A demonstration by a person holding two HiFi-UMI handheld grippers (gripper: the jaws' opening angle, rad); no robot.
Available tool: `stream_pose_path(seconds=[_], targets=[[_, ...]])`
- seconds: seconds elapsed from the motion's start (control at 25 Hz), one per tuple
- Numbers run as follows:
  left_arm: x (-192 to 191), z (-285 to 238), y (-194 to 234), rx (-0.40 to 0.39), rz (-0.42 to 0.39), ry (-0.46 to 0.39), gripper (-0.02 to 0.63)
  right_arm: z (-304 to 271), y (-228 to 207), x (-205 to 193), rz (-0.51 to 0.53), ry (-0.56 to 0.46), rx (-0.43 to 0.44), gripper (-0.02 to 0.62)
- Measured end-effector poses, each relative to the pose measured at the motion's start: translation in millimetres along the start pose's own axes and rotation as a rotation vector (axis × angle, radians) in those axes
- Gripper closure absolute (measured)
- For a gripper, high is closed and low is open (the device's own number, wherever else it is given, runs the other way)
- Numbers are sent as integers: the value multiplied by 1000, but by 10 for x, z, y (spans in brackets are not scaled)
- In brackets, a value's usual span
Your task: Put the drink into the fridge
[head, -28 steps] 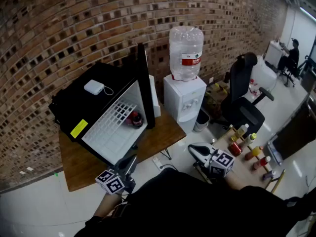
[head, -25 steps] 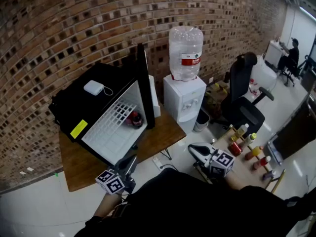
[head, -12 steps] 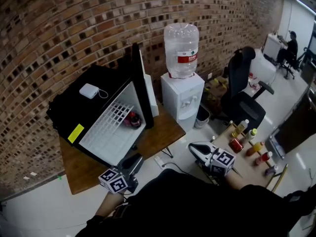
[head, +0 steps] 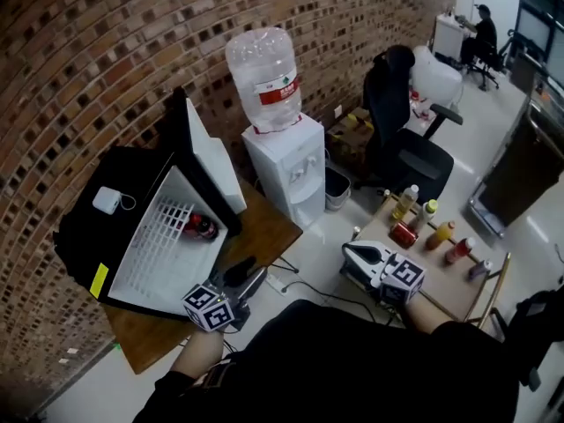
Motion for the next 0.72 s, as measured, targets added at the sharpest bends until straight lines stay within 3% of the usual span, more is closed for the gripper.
stream_pose_path(seconds=[0.12, 0.52, 0.72], targets=[[15, -631, -63, -63, -34, 55, 361, 391, -286, 18, -12, -25, -66, 591], [-313, -2817, -734, -277, -97, 264, 252, 1990, -1074, 43, -63, -90, -291, 592], [-704, -3751, -1146, -347, -102, 378, 200, 2749, -1262, -57, -93, -119, -395, 591]])
Point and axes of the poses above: the fingertips, and each gripper's own axes: z backward along the fingers, y to its left, x out of its top, the point moved 7 cm from there along z, backward along the fingers, and after that the axes turned 8 degrees about -z, right-handed, at the moved point
